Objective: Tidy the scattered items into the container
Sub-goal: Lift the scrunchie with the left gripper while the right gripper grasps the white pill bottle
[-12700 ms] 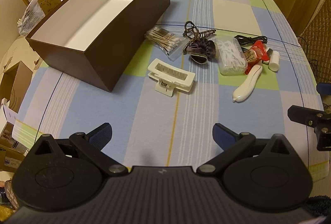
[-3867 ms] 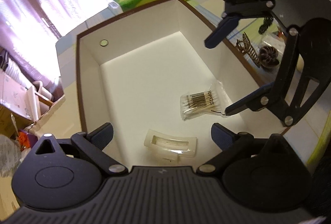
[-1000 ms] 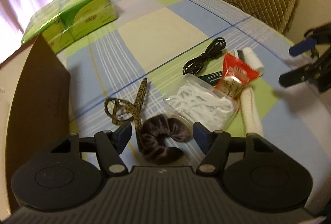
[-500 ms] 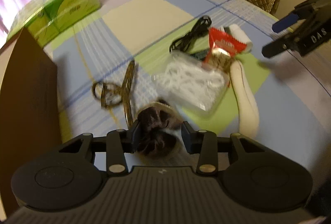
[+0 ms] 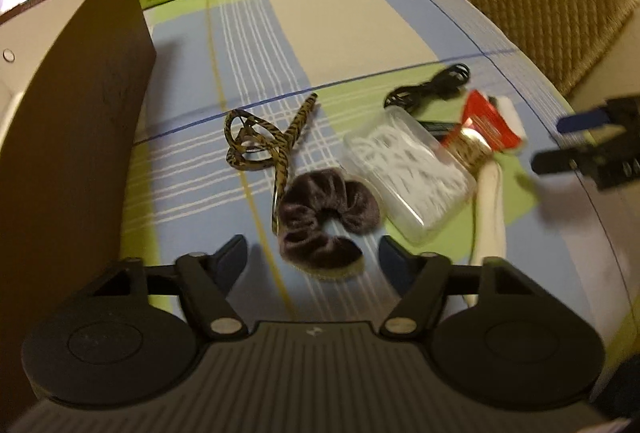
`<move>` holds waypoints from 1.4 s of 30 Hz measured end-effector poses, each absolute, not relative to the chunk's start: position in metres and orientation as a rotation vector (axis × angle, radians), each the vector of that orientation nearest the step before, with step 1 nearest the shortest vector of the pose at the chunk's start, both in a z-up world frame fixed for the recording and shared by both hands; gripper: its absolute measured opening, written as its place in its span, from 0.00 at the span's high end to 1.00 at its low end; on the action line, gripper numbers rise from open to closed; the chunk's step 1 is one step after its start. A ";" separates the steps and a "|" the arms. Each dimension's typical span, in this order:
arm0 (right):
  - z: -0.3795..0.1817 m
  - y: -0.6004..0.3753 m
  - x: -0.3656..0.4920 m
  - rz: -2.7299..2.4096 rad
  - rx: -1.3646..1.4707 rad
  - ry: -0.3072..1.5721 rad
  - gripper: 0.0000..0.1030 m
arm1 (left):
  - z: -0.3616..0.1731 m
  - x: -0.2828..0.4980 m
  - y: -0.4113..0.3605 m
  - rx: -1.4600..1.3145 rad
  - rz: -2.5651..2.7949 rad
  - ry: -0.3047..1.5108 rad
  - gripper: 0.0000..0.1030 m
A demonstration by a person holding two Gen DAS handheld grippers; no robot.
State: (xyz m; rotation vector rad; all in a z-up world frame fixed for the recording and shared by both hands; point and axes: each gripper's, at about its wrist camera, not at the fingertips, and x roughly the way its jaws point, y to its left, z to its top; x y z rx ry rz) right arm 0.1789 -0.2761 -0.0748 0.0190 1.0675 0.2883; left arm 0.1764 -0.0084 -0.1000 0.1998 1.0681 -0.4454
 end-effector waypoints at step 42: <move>-0.098 -0.260 0.180 0.648 -0.348 0.970 0.48 | -0.099 0.139 0.021 0.198 -0.437 1.143 0.74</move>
